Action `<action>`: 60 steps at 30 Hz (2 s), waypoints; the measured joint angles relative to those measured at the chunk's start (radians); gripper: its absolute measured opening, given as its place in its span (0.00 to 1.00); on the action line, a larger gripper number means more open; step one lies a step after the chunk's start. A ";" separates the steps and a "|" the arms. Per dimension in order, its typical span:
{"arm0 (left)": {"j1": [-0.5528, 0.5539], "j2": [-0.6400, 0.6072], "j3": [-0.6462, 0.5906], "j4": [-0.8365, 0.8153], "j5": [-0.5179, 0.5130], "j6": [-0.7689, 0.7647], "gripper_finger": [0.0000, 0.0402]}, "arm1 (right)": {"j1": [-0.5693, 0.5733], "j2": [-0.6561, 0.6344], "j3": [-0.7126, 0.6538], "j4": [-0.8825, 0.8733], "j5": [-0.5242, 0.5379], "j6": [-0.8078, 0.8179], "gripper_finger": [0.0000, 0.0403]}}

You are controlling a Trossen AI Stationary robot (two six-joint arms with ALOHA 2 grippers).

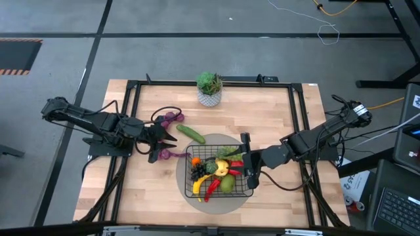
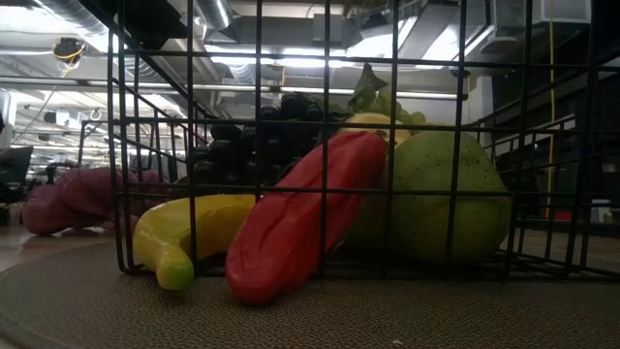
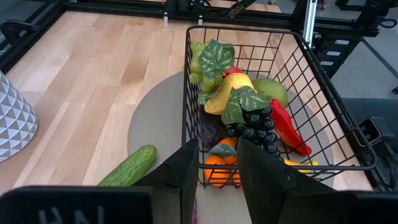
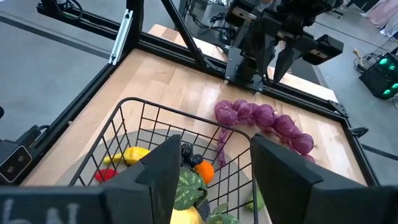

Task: Build produce basket
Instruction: Put the green cucumber into the black wire basket

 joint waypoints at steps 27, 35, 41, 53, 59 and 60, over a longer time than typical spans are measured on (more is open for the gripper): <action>0.000 0.096 0.001 0.000 -0.059 -0.005 0.26 | -0.035 0.002 0.000 0.021 0.001 -0.004 0.48; 0.001 0.174 0.001 0.061 -0.059 -0.136 0.26 | -0.074 0.004 0.000 0.025 0.001 -0.004 0.48; 0.001 0.207 0.001 0.113 -0.067 -0.132 0.26 | -0.098 0.004 0.001 0.033 0.000 0.027 0.48; 0.003 0.235 0.001 0.133 -0.610 -0.130 0.26 | -0.101 0.004 0.001 0.028 0.000 0.055 0.48; 0.003 0.235 0.001 0.132 -0.576 -0.132 0.26 | -0.115 0.004 0.000 0.070 0.054 0.053 0.48; 0.003 0.235 0.001 0.133 -0.563 -0.131 0.26 | -0.120 0.004 0.001 0.079 0.065 0.055 0.48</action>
